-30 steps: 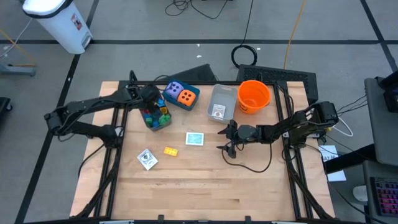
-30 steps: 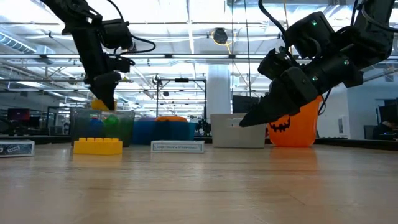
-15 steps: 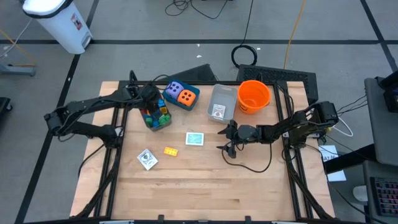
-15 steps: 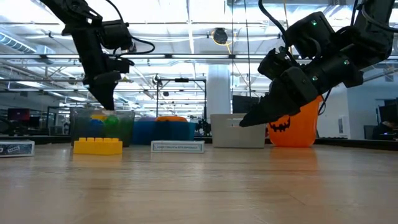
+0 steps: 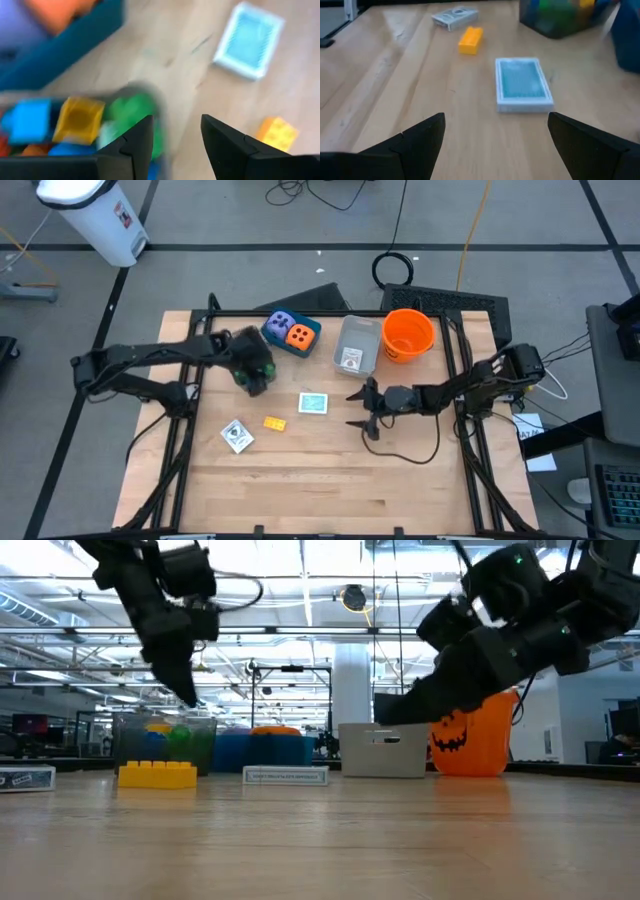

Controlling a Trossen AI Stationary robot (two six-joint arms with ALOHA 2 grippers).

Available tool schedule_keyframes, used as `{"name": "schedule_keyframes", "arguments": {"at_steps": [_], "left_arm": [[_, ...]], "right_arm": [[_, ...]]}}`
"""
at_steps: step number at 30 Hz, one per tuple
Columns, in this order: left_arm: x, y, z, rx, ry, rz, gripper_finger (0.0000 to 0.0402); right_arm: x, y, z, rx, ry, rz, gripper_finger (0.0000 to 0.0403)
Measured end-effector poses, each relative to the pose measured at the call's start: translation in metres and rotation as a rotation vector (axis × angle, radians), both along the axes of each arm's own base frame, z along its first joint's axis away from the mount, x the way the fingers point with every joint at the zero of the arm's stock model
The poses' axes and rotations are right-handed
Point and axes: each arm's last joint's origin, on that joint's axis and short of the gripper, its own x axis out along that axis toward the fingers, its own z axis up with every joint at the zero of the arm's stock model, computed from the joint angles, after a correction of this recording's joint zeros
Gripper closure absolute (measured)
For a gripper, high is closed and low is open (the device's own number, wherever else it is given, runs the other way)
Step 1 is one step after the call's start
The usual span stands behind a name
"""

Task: Pick & Place Toys
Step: Put the blue deck of cards into the gray bin

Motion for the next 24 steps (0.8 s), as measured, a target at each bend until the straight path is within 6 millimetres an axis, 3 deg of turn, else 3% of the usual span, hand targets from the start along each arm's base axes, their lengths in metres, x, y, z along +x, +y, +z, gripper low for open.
{"name": "schedule_keyframes", "arguments": {"at_steps": [5, 12, 18, 24], "left_arm": [[0.029, -0.039, 0.013, 0.107, -0.212, -0.176, 0.0231], [0.054, -0.085, 0.038, 0.21, -0.576, -0.304, 0.0231], [0.051, -0.103, 0.022, 0.176, -0.777, -0.276, 0.0231], [0.039, -0.109, -0.001, 0.152, -0.84, -0.282, 0.0231]], "right_arm": [[0.016, 0.007, 0.015, -0.075, -0.016, -0.025, 0.0055], [0.042, -0.006, 0.03, -0.133, 0.019, -0.048, 0.0055], [0.07, -0.02, 0.02, -0.128, 0.05, -0.04, 0.0055], [0.1, -0.023, 0.008, -0.1, 0.061, 0.021, 0.0055]]}}
